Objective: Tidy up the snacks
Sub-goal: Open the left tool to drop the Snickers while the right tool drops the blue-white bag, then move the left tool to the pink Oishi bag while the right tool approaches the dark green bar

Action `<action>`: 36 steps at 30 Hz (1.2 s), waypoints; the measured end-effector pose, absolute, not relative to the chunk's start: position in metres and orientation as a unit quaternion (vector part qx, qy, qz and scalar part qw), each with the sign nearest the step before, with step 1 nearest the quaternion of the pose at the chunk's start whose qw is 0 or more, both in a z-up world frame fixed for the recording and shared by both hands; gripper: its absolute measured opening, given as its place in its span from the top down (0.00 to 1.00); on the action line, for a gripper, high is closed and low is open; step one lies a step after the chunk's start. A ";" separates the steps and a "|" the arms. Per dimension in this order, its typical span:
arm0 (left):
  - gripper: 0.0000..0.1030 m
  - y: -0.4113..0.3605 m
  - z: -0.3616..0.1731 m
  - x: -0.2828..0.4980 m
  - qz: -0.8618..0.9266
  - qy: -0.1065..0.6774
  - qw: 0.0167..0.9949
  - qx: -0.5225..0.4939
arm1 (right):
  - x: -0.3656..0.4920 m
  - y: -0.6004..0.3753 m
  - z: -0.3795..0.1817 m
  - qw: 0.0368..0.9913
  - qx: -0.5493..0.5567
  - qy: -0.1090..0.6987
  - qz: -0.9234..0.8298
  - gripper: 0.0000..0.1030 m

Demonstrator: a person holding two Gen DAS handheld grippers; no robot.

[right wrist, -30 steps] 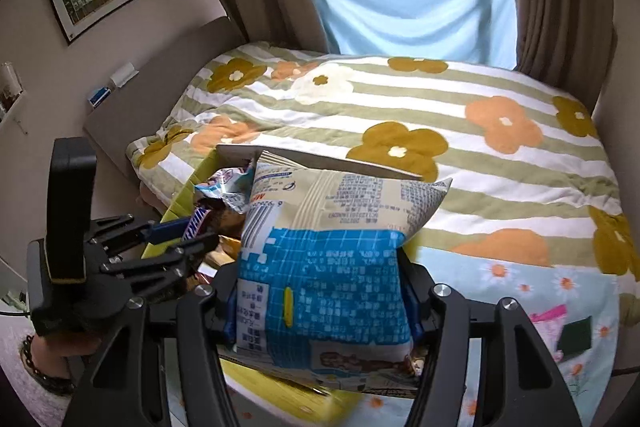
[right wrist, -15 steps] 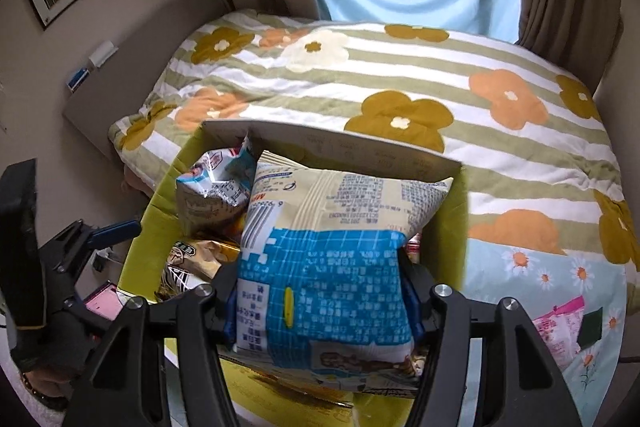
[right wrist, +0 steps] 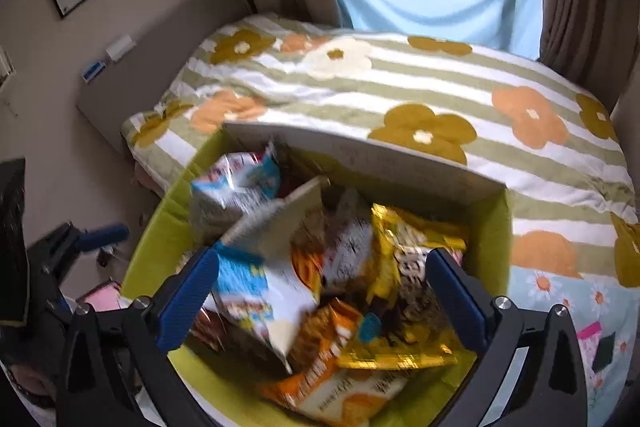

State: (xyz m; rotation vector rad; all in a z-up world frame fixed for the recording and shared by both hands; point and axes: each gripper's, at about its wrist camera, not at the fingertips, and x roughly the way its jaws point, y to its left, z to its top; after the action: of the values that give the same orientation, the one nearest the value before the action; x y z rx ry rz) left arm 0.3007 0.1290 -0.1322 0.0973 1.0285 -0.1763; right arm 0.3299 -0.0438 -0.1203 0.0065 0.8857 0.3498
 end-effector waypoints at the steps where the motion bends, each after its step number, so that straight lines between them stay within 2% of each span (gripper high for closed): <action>1: 0.00 0.128 -0.131 0.301 -0.084 0.490 0.866 0.046 | 0.328 -0.044 -0.120 0.888 0.001 0.428 0.167 0.00; 11: 0.00 0.084 -0.107 0.304 -0.123 0.467 0.874 0.056 | 0.286 -0.099 -0.090 0.906 0.011 0.409 0.105 0.00; 22: 0.00 -0.050 -0.088 0.290 -0.225 0.442 0.864 0.083 | 0.238 -0.245 -0.076 0.907 0.053 0.417 -0.013 0.00; 27: 0.00 -0.130 -0.107 0.283 -0.255 0.474 0.840 0.074 | 0.224 -0.313 -0.080 0.905 0.053 0.422 -0.025 0.00; 36: 0.00 -0.234 -0.180 0.292 -0.229 0.547 0.805 0.029 | 0.227 -0.408 -0.121 0.894 0.045 0.446 0.008 0.00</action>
State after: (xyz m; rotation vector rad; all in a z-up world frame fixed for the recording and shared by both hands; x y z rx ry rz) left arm 0.2922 -0.2344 -0.1804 0.0617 1.1710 -0.4899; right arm 0.2271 -0.4080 -0.1207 0.0935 0.9260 0.0156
